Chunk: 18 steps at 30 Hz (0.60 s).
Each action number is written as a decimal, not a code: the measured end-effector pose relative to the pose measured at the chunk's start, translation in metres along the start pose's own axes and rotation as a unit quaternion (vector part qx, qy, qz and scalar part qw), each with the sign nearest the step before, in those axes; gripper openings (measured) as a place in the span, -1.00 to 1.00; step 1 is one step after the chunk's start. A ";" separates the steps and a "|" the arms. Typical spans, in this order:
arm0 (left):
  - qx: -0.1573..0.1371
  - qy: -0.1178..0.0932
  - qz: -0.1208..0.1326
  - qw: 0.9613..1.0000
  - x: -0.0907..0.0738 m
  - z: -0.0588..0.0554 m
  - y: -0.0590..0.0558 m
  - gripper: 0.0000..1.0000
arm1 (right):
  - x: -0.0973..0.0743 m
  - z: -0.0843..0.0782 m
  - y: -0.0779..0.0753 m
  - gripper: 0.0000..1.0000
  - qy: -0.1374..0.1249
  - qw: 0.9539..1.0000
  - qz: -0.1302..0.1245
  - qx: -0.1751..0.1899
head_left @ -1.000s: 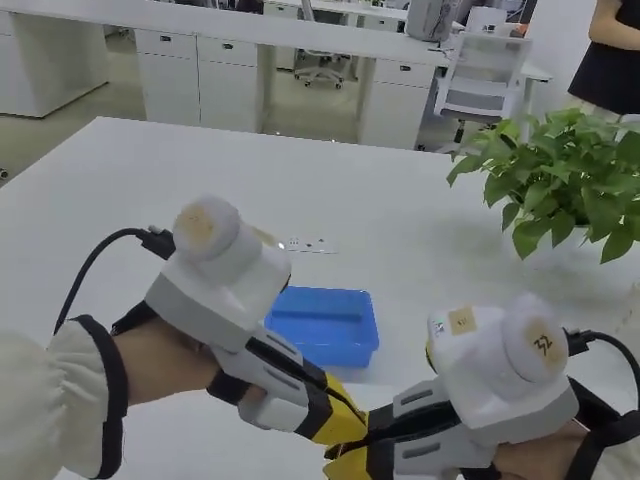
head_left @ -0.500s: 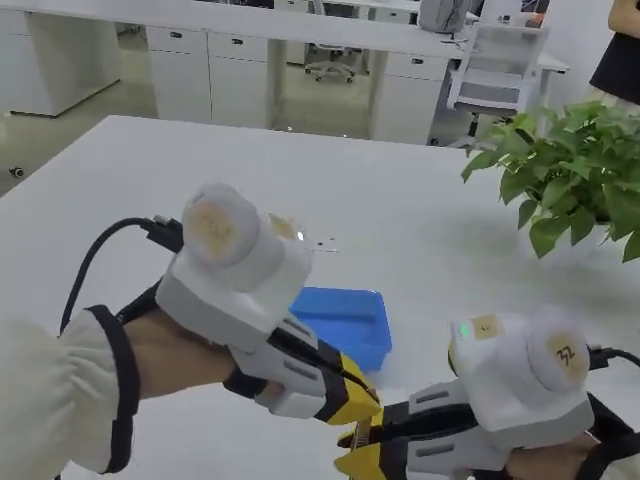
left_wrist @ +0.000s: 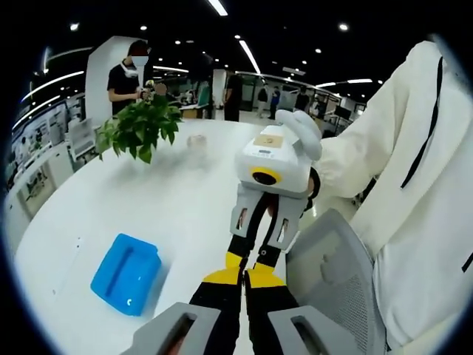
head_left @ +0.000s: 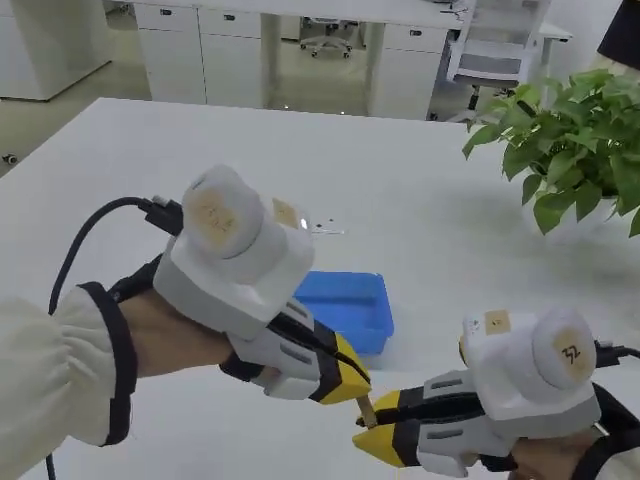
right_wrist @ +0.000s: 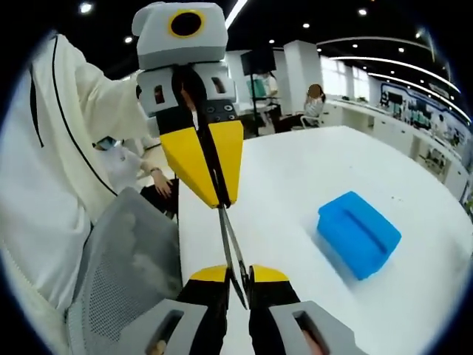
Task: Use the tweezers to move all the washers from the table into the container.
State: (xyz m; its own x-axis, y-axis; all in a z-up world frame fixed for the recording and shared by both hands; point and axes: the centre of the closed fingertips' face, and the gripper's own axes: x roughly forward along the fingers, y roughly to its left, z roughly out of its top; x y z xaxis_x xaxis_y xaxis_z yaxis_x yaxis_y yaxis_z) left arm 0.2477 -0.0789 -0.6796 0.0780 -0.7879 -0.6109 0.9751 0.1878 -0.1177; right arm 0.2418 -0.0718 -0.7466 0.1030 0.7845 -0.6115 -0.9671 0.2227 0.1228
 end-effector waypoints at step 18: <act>-0.039 0.055 -0.020 0.998 0.013 -0.044 0.016 -0.85 | 0.013 -0.022 -0.022 -0.93 0.092 0.990 0.005 -0.109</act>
State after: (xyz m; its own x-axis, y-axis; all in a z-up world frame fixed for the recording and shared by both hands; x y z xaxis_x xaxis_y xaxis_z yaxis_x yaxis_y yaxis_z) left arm 0.2553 -0.0604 -0.7240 0.0111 -0.7276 -0.6859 0.9576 0.2053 -0.2022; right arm 0.2594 -0.0795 -0.7747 0.0683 0.6631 -0.7454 -0.9971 0.0696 -0.0294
